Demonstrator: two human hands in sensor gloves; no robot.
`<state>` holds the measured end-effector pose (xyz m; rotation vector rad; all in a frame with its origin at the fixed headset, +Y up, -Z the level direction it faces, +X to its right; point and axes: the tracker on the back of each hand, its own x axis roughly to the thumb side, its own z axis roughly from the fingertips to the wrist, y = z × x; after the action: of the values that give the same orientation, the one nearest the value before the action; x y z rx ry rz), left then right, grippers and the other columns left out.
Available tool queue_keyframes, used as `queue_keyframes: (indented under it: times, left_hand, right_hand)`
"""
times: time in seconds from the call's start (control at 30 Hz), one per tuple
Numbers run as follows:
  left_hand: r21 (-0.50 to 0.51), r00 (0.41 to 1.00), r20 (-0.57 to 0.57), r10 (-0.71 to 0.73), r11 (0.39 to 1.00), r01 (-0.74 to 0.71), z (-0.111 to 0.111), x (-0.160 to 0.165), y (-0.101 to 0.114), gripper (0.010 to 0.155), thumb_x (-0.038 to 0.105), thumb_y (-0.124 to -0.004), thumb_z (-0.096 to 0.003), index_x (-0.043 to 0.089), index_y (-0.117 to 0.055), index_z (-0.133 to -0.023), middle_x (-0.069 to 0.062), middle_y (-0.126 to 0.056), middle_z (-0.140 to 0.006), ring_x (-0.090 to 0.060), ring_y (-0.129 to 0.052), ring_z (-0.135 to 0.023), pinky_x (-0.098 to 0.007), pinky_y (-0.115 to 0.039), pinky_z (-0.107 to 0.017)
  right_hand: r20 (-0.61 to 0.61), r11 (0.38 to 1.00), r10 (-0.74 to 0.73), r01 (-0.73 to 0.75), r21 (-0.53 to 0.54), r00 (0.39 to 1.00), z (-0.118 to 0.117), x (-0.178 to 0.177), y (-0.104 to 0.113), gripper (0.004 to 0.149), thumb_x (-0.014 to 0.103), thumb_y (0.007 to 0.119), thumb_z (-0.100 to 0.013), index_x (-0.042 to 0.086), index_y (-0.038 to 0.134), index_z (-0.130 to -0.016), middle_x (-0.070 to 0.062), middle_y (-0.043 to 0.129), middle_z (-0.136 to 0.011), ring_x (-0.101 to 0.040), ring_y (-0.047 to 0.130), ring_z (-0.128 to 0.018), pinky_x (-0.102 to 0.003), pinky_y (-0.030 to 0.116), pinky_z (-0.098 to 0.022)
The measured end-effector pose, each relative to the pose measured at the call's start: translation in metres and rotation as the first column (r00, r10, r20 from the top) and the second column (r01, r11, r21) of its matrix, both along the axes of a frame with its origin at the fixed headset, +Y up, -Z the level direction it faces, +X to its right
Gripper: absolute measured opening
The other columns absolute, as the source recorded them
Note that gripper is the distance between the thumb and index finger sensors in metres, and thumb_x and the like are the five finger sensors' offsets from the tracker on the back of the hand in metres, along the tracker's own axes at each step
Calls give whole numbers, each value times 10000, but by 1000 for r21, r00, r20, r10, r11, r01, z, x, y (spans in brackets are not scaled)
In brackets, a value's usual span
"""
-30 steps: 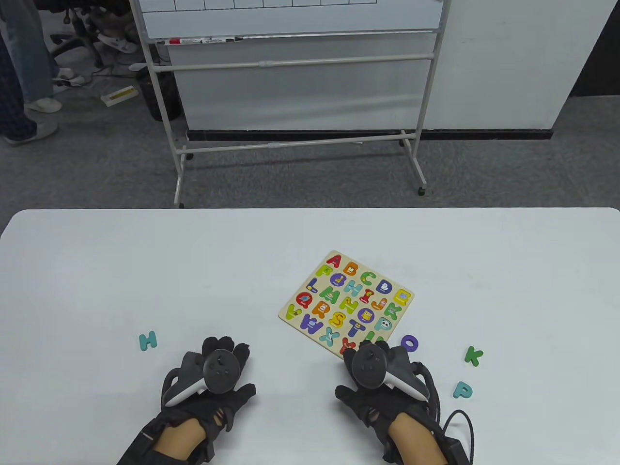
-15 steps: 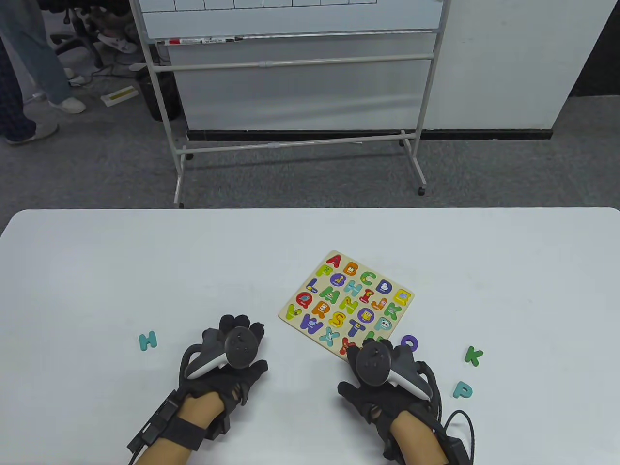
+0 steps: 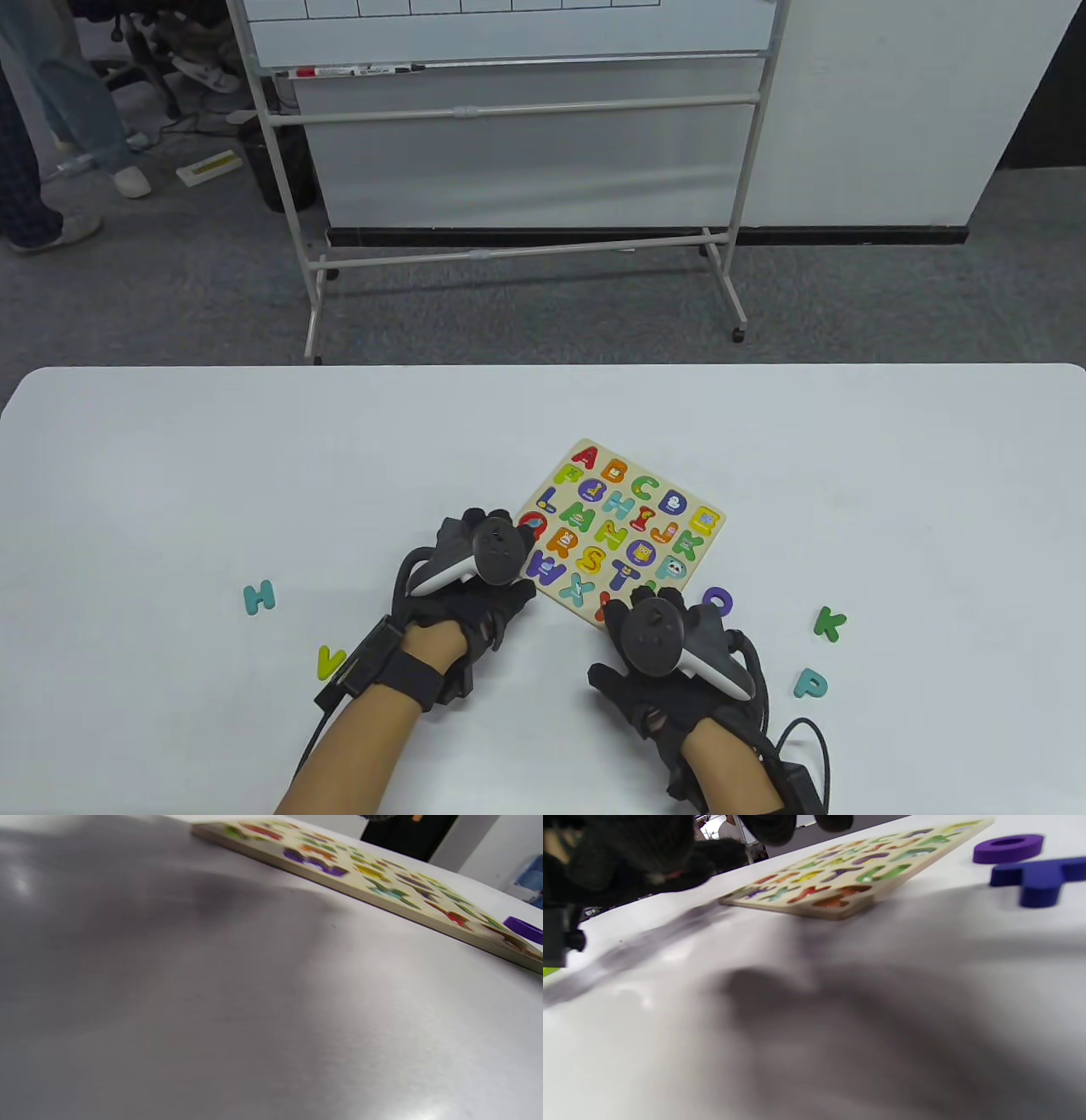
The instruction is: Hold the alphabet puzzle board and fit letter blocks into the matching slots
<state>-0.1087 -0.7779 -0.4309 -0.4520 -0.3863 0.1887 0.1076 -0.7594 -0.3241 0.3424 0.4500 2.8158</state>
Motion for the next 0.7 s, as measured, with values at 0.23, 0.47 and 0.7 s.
queue_keyframes:
  times: [0.23,0.47,0.7]
  left_hand:
    - [-93,1000,-23,-16,996,14,-17,20,-22,703,498,-461,-501,289,-123,-1081,-45,8,-1128,-370,40,-1051,-577,-87,-735]
    - [-58,997,-38,-62,997,60,-14,21,-19,683,489,-493,-509,306,-168,-1081,-69,-35,-1140,-392,-39,-1057,-592,-154,-735]
    - [-42,993,-86,-81,996,77,-3,16,-16,680,479,-509,-517,273,-194,-1083,-114,-83,-1132,-436,-80,-1045,-629,-222,-716]
  right_hand:
    - [-33,1000,9,-10,-27,999,3,-8,-3,828,607,646,-487,225,311,-1141,-195,210,-1184,-467,157,-1096,-718,266,-709]
    - [-37,999,16,-17,-36,999,3,-8,-2,827,607,646,-488,223,315,-1141,-181,210,-1187,-485,156,-1087,-717,267,-709]
    - [-32,1000,3,-4,-28,999,4,-6,0,828,607,646,-488,220,316,-1142,-189,202,-1185,-476,141,-1088,-716,264,-709]
